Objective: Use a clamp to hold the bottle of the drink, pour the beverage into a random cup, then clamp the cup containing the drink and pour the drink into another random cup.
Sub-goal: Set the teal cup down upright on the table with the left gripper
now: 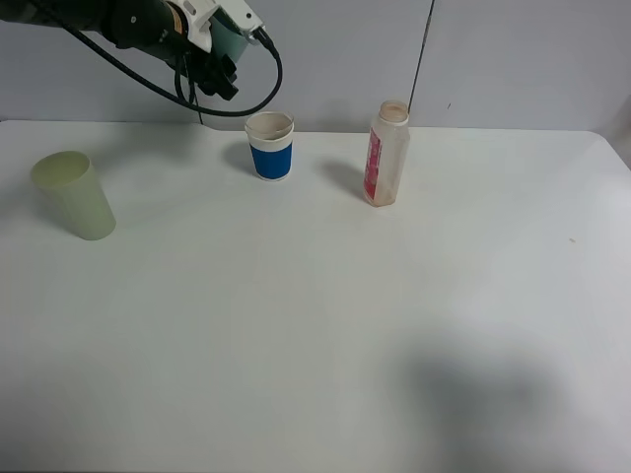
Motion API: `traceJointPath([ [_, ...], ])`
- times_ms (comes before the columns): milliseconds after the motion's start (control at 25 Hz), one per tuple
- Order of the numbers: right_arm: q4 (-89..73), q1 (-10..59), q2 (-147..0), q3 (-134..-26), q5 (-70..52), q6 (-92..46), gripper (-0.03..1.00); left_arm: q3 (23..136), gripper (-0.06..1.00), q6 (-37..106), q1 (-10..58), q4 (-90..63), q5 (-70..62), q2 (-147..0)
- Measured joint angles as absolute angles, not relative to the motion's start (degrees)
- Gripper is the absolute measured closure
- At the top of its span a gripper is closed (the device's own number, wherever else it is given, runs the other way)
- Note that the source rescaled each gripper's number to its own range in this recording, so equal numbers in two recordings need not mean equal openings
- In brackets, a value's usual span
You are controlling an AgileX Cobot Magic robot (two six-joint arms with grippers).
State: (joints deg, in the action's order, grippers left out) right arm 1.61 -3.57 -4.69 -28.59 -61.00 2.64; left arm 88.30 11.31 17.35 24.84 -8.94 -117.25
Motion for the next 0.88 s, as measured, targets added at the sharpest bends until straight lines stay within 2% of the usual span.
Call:
traceJointPath([
  [880,1.6,-3.6,-4.7,-28.6,-61.0,2.6,-0.03,72.0,0.94,16.4,14.5,0.6,24.8,-117.2],
])
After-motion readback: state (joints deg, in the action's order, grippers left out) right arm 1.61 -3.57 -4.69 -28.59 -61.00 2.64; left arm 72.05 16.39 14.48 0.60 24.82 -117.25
